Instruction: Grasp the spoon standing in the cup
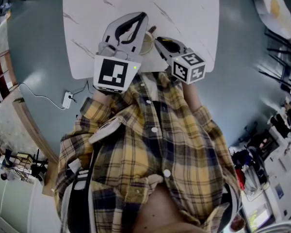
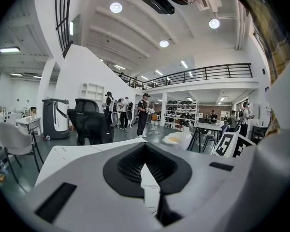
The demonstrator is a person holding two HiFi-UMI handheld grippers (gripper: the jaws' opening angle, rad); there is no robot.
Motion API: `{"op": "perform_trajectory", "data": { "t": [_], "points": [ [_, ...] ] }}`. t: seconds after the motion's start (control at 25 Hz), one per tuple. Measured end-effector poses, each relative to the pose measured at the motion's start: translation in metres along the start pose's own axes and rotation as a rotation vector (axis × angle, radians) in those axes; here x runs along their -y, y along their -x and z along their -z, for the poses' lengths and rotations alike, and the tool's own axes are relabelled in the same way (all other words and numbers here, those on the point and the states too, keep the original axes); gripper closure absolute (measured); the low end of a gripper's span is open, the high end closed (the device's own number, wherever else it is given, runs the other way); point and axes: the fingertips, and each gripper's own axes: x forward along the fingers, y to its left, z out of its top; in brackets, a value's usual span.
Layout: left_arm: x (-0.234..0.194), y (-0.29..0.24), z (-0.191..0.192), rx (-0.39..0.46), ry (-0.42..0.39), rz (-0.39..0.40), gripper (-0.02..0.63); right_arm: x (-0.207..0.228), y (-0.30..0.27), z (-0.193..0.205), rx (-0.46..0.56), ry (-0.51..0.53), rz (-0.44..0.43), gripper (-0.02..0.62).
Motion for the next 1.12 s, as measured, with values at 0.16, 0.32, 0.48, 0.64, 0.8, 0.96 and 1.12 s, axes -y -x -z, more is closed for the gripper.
{"op": "perform_trajectory", "data": {
  "t": [0.16, 0.32, 0.48, 0.64, 0.8, 0.96, 1.12],
  "points": [
    [0.000, 0.001, 0.000, 0.002, 0.000, -0.003, 0.591, -0.001, 0.001, -0.001, 0.006, -0.002, -0.005, 0.541],
    [0.000, 0.003, -0.002, 0.003, -0.002, -0.004, 0.591, -0.006, 0.002, -0.004, 0.019, -0.007, -0.022, 0.549],
    [0.000, 0.005, -0.002, 0.005, -0.003, -0.003, 0.591, -0.011, 0.002, -0.008, 0.030, -0.009, -0.042, 0.557],
    [0.000, 0.006, -0.003, 0.009, -0.003, -0.004, 0.591, -0.016, 0.002, -0.012, 0.035, -0.007, -0.058, 0.561],
    [-0.002, 0.008, -0.003, 0.016, -0.006, -0.008, 0.591, -0.019, 0.003, -0.012, 0.025, 0.021, -0.068, 0.561],
    [-0.003, 0.009, -0.004, 0.024, -0.010, -0.014, 0.591, -0.022, 0.006, -0.015, 0.029, 0.043, -0.070, 0.561],
    [-0.004, 0.012, -0.009, 0.035, -0.012, -0.025, 0.591, -0.026, 0.012, -0.023, 0.035, 0.072, -0.073, 0.561]
  ]
}}
